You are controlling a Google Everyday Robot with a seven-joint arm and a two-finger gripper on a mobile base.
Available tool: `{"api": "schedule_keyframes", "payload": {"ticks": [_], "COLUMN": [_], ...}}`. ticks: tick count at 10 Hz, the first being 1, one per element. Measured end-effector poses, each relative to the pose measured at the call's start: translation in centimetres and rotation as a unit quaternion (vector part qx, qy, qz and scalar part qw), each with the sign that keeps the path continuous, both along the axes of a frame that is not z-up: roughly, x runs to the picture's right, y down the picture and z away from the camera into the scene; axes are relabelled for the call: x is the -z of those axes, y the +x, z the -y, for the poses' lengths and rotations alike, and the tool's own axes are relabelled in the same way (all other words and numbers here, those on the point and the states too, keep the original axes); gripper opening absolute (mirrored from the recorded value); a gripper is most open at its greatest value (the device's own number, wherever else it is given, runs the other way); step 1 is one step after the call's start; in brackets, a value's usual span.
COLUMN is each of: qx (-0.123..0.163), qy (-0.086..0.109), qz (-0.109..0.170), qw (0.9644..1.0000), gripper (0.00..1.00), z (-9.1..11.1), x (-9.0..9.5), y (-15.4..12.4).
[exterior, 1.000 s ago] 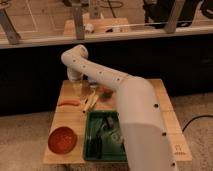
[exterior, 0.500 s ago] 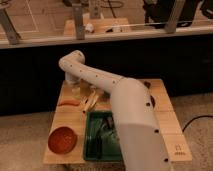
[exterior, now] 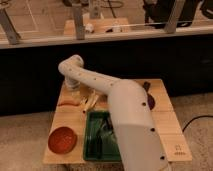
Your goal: Place pepper in table surface
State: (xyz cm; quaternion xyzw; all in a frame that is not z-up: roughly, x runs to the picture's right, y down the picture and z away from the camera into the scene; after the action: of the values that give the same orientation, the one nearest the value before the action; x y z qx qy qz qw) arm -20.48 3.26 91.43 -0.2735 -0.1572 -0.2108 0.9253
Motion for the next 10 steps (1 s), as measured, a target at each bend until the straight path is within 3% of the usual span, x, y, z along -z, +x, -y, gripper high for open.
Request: {"api": "schedule_keyframes", "payload": {"ticks": [10], "qx": [0.007], "qy": [-0.032], "qz": [-0.016], "qw": [0.9994], "gripper": [0.8], "z": [-3.9], "x": [-2.4], "y": [-0.5]}}
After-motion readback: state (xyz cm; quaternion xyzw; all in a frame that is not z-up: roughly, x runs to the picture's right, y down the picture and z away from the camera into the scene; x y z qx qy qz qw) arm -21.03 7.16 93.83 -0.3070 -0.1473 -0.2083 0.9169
